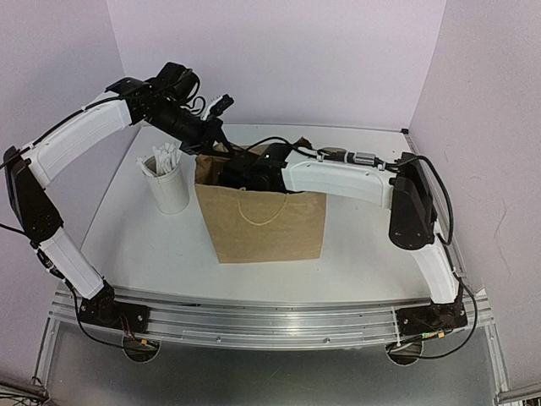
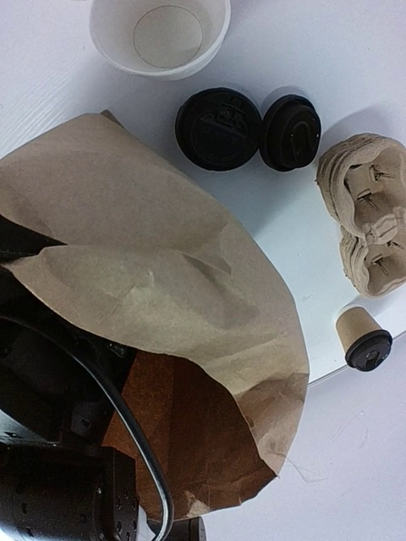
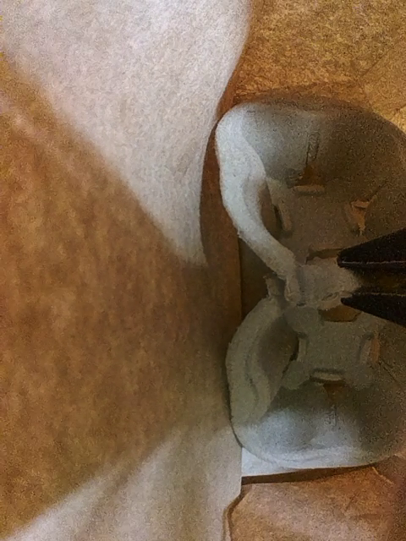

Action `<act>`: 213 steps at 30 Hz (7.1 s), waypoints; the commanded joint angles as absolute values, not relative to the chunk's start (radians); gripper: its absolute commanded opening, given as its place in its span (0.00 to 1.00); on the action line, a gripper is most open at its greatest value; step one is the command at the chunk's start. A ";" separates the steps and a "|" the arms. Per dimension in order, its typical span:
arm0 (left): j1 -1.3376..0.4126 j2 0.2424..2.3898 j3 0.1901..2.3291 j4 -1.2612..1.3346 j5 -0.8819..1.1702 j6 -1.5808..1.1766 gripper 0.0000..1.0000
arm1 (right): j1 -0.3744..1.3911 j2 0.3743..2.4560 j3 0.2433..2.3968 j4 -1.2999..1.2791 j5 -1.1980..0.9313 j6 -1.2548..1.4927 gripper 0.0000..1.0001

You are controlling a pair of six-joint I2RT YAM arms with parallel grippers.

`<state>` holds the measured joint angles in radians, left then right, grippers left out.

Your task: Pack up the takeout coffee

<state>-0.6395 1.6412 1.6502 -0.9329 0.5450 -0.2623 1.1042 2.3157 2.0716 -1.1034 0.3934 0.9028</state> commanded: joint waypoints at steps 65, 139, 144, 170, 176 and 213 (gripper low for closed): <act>-0.617 1.557 1.593 -0.947 0.562 -0.188 0.00 | 1.140 1.999 2.214 -1.156 0.467 0.775 0.80; -0.631 1.675 1.751 -1.111 0.708 0.057 0.00 | 0.199 1.787 1.668 -1.012 0.178 0.533 0.87; -0.630 1.685 1.762 -1.113 0.710 0.059 0.00 | 0.185 1.848 1.664 -1.021 0.193 0.512 0.81; -0.628 1.697 1.771 -1.122 0.696 0.076 0.00 | 0.159 1.967 1.804 -1.095 0.230 0.485 0.81; -0.626 1.700 1.773 -1.125 0.697 0.082 0.00 | 0.158 1.993 1.789 -1.095 0.206 0.481 0.83; -0.620 1.702 1.770 -1.119 0.706 0.087 0.00 | 0.158 1.938 1.783 -1.138 0.170 0.471 0.48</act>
<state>-0.6224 1.6882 1.7416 -1.1004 0.7055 0.0780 0.1612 2.0161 1.7596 -1.0874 0.1988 0.4781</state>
